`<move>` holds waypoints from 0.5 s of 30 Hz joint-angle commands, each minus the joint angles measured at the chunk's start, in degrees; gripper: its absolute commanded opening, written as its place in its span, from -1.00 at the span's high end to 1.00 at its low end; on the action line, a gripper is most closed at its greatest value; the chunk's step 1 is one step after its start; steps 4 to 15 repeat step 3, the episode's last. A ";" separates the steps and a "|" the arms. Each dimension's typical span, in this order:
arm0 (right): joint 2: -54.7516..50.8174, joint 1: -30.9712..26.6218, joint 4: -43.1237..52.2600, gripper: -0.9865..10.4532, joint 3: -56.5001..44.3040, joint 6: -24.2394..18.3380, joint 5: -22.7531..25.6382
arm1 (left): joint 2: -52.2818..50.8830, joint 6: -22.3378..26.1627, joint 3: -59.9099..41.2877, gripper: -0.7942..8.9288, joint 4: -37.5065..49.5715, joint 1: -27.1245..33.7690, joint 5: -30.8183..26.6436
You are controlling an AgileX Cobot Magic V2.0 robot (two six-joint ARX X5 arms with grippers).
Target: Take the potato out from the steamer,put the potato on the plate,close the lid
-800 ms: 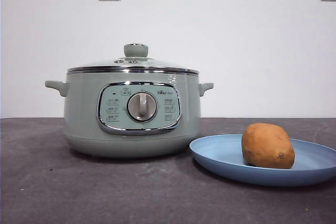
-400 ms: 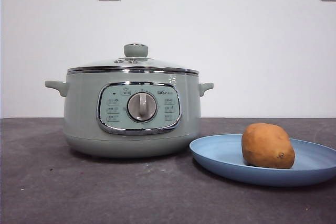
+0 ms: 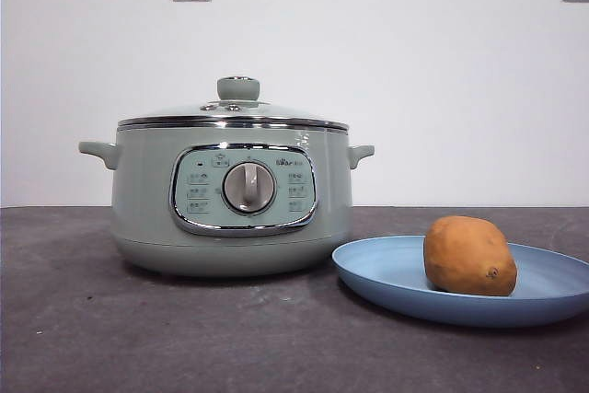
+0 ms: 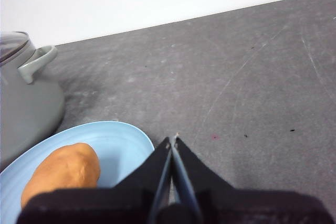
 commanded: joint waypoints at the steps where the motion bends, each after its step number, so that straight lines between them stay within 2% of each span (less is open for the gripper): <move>1: -0.17 0.04 -0.13 0.83 -0.63 0.50 0.15 | -0.11 -0.22 -0.90 0.84 0.24 0.17 0.31; 15: -0.17 0.04 -0.13 0.83 -0.63 0.50 0.15 | -0.11 -0.22 -0.90 0.84 0.24 0.17 0.31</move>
